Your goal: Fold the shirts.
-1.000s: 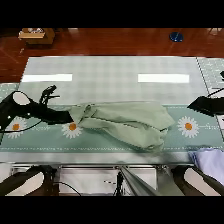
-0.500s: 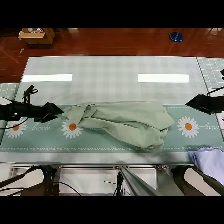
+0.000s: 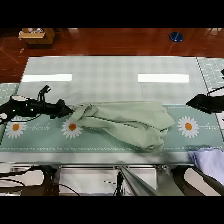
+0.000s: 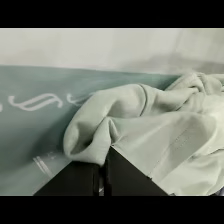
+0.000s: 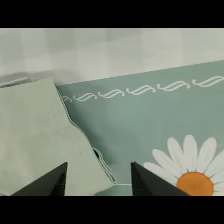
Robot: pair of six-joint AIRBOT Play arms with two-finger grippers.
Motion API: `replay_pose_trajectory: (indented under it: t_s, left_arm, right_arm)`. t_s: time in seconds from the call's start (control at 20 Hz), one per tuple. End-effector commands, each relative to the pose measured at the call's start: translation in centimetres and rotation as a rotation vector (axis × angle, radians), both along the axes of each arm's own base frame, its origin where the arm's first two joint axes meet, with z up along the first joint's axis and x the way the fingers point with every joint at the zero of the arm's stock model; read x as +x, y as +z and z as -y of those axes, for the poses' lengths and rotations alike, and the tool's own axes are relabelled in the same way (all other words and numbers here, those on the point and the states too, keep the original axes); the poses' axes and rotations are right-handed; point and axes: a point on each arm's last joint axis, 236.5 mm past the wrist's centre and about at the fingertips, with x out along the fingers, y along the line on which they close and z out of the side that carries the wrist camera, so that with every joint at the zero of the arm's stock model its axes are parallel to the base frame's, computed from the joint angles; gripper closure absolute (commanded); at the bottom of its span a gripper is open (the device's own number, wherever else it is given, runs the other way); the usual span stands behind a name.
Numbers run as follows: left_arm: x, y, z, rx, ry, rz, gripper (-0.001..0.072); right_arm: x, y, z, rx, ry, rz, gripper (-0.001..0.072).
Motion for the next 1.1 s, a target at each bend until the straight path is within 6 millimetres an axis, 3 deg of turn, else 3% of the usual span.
replay_pose_trajectory:
  t_s: [0.0,0.05,0.15,0.4,0.85,0.9,1.0,1.05]
  left_arm:
    - [0.0,0.6,0.8,-0.044,-0.023,-0.010,0.0689]
    - [0.0,0.9,0.8,-0.054,-0.027,-0.011,0.0690]
    - [-0.1,1.4,0.6,-0.066,-0.030,-0.011,0.0690]
    - [-0.3,1.6,0.7,-0.076,-0.034,-0.015,0.0690]
    - [-0.7,1.9,1.0,-0.092,-0.049,-0.023,0.0690]
    - [-0.7,1.9,1.0,-0.092,-0.049,-0.023,0.0690]
    - [-0.6,1.9,1.0,-0.091,-0.049,-0.022,0.0690]
    - [-0.6,2.1,0.9,-0.089,-0.050,-0.015,0.0690]
  right_arm:
    - [-0.7,-0.6,1.0,-0.046,0.001,-0.033,0.0194]
    - [-1.4,-1.2,1.8,-0.079,-0.001,-0.060,0.0158]
    - [-2.8,-2.7,2.2,-0.030,-0.064,-0.102,0.0155]
    - [-4.5,-6.1,-2.8,0.235,-0.149,-0.130,0.0141]
    - [-3.8,-11.4,-7.6,0.271,-0.142,-0.218,0.0153]
    - [-3.5,-11.6,-8.2,0.277,-0.134,-0.215,0.0256]
    - [-2.1,-11.2,-8.8,0.278,-0.119,-0.161,0.0605]
    - [-1.2,-10.4,-8.9,0.289,-0.121,-0.127,0.0673]
